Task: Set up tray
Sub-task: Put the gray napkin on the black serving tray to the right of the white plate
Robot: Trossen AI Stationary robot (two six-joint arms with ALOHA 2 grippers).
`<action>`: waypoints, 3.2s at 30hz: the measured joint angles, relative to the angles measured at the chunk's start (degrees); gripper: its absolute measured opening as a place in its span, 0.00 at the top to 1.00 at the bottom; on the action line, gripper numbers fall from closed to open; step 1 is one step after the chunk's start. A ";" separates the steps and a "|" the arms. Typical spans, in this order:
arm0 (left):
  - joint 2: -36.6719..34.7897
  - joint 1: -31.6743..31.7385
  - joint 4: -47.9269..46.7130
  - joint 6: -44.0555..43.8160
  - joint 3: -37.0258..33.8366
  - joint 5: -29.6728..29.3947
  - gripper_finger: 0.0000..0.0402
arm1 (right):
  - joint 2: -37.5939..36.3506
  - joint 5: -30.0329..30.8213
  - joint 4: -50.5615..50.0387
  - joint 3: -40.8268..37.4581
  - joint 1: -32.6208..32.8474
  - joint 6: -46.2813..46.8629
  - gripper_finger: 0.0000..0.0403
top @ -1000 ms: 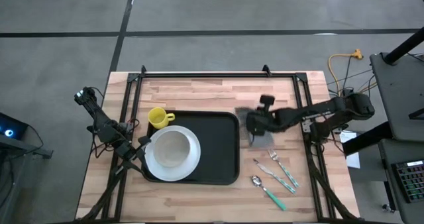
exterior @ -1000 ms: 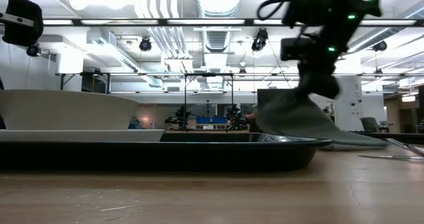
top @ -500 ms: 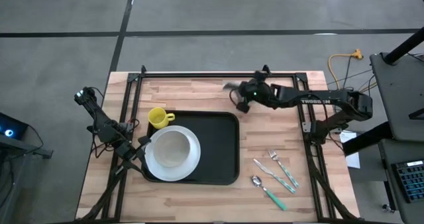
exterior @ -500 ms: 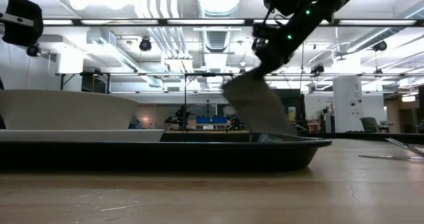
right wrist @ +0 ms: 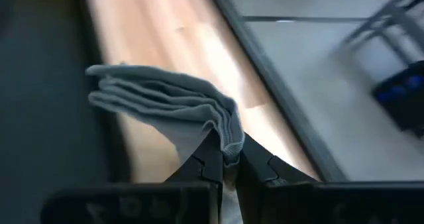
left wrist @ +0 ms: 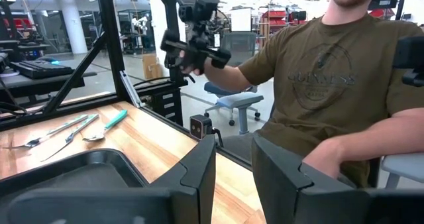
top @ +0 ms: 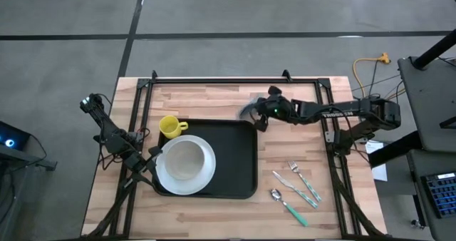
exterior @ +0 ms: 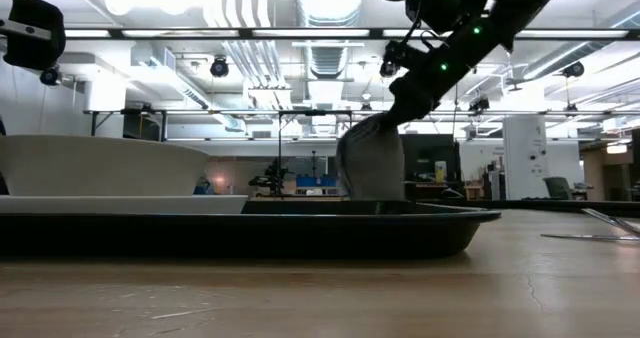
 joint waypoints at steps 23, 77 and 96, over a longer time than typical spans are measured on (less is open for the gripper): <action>0.00 0.00 -0.02 0.00 0.00 0.00 0.80 | 13.76 -18.81 -0.12 19.83 -15.00 1.32 0.98; 0.02 -0.02 0.00 0.00 0.00 0.00 0.80 | 8.15 -35.61 2.90 2.52 18.56 8.87 0.98; 0.02 0.00 -0.01 0.00 0.00 0.00 0.80 | 8.17 -38.61 2.36 2.47 18.67 10.66 0.93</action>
